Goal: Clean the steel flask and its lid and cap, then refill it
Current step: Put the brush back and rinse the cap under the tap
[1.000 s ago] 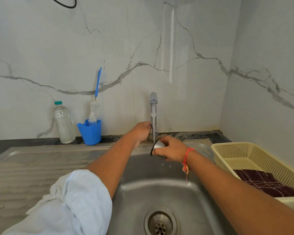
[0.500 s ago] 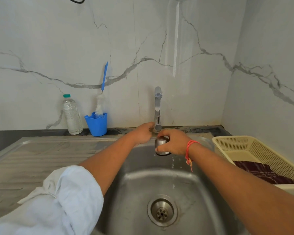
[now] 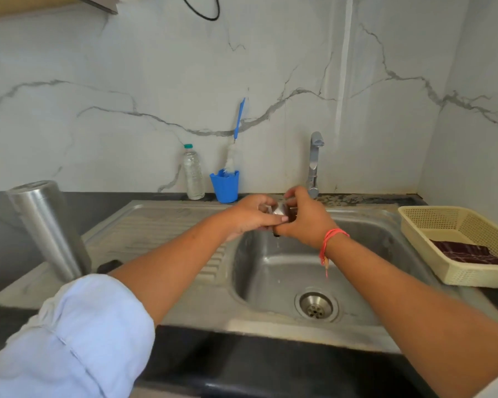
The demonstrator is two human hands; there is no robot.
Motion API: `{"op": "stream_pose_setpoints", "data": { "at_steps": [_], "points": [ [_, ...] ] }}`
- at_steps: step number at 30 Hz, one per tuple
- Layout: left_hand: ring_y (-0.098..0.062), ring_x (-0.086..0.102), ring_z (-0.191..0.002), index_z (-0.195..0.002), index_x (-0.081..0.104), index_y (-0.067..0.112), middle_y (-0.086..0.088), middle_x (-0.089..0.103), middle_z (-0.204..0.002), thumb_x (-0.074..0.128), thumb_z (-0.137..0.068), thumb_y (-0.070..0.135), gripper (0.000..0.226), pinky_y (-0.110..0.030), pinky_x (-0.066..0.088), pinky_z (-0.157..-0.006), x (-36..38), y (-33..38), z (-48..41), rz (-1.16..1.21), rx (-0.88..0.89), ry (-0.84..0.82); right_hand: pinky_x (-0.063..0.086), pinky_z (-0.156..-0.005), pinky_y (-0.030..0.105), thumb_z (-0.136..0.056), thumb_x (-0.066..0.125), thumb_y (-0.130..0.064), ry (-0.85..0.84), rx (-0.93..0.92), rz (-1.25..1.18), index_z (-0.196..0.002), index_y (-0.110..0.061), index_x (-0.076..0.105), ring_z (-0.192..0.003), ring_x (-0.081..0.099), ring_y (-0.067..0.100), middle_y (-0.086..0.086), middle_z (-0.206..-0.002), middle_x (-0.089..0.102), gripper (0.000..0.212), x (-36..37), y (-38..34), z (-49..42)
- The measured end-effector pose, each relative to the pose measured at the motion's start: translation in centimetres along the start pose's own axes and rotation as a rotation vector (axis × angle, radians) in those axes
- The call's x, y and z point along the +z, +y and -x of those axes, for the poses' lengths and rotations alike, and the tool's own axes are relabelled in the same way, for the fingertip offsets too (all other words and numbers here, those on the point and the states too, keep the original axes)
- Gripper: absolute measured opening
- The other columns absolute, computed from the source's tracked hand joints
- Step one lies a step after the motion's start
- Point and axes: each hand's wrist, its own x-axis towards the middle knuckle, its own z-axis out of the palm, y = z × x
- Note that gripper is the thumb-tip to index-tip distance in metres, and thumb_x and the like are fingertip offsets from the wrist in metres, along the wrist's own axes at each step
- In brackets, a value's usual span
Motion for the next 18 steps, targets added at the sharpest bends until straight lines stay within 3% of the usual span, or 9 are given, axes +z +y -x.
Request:
{"op": "stream_pose_setpoints", "data": {
  "at_steps": [2,4,7,11,18],
  "points": [
    [-0.024,0.071,-0.113,-0.137,0.059,0.01,-0.012,0.066,-0.126,0.087,-0.083,0.022,0.061,-0.041,0.059,-0.099,-1.0,-0.2,2.2,-0.018,-0.004,0.058,0.055,-0.087,0.029,-0.063,0.095,-0.028,-0.06,-0.026,-0.052,-0.125,-0.021,0.045,-0.099,0.064,0.012,-0.01,-0.105,0.06,0.08,0.6,-1.3,0.8],
    [-0.019,0.067,-0.116,-0.133,0.061,0.012,-0.008,0.065,-0.127,0.088,-0.082,0.024,0.058,-0.032,0.06,-0.093,-2.2,-0.6,4.6,-0.088,-0.012,0.116,0.053,-0.093,0.03,-0.066,0.094,-0.031,-0.158,-0.038,-0.061,-0.132,-0.022,0.043,-0.106,0.062,0.012,-0.006,-0.116,0.06,0.085,1.2,-2.5,1.7],
    [-0.024,0.061,-0.127,-0.119,0.064,0.018,-0.02,0.062,-0.133,0.088,-0.081,0.023,0.045,-0.023,0.055,-0.08,-4.6,-2.3,7.8,-0.18,-0.035,0.182,0.051,-0.099,0.037,-0.074,0.087,-0.04,-0.202,-0.068,0.07,-0.134,-0.022,0.048,-0.112,0.06,0.017,-0.001,-0.128,0.057,0.074,2.4,-4.0,2.7],
    [-0.021,0.06,-0.124,-0.135,0.062,0.018,-0.004,0.062,-0.133,0.089,-0.079,0.028,0.063,-0.04,0.049,-0.108,-7.4,-4.6,12.3,-0.356,-0.14,0.228,0.051,-0.097,0.038,-0.084,0.077,-0.047,-0.216,-0.098,0.176,-0.123,-0.023,0.057,-0.111,0.06,0.02,0.001,-0.128,0.061,0.05,3.9,-5.2,3.6],
    [-0.018,0.056,-0.122,-0.138,0.059,0.023,0.001,0.059,-0.133,0.089,-0.077,0.033,0.068,-0.032,0.046,-0.105,-9.3,-8.1,16.7,-0.485,-0.23,0.245,0.049,-0.1,0.036,-0.089,0.071,-0.047,-0.272,-0.089,0.248,-0.123,-0.022,0.061,-0.112,0.059,0.02,0.003,-0.127,0.062,0.043,6.1,-6.8,4.5]
  ]
}}
